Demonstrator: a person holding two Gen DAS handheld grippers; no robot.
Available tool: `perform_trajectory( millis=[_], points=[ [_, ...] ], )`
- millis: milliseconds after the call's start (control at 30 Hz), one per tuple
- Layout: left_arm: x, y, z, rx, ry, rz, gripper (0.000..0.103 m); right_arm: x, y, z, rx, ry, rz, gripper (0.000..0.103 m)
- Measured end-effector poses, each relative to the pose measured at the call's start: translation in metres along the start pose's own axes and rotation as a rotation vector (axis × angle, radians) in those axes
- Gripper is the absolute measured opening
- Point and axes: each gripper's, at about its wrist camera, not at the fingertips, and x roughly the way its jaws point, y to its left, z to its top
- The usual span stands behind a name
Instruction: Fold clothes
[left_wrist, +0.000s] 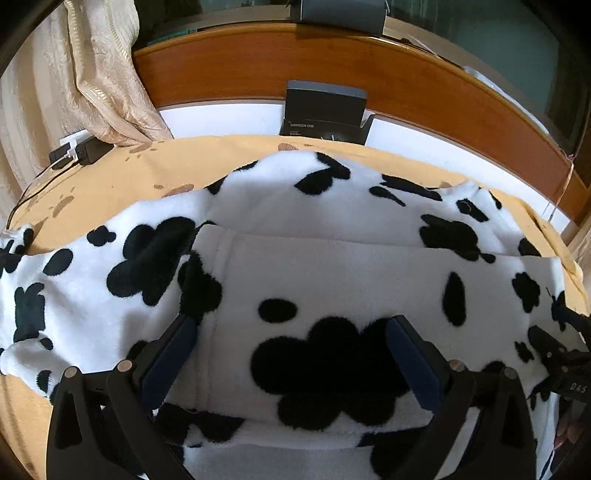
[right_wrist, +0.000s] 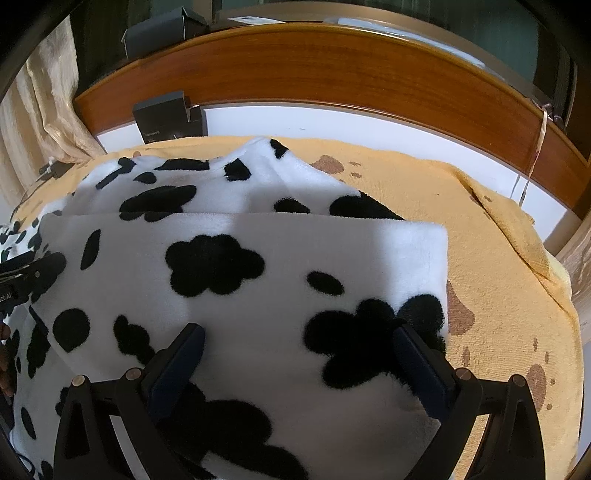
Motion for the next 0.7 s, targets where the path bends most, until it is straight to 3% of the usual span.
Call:
perform_trajectory(
  millis=[200,400,500,600,700],
  points=[
    [-0.049,0.029,0.002,-0.133,-0.080,-0.097,0.103,0.000,-0.001,-0.001,0.003,-0.003,0.003,0.103],
    [-0.110,0.090,-0.012,-0.229,-0.191,-0.077,0.103,0.000,-0.002,-0.002,0.010,-0.007,0.010,0.103],
    [-0.126,0.135,-0.029,-0.350,-0.227,-0.024,0.103,0.000,-0.002,-0.002,0.009,-0.006,0.008,0.103],
    [-0.126,0.165,-0.039,-0.429,-0.219,-0.009,0.103,0.001,-0.001,-0.001,0.003,-0.003,0.003,0.103],
    [-0.120,0.172,-0.044,-0.433,-0.194,-0.003,0.103,0.002,0.000,-0.001,-0.003,0.005,0.002,0.103]
  ],
)
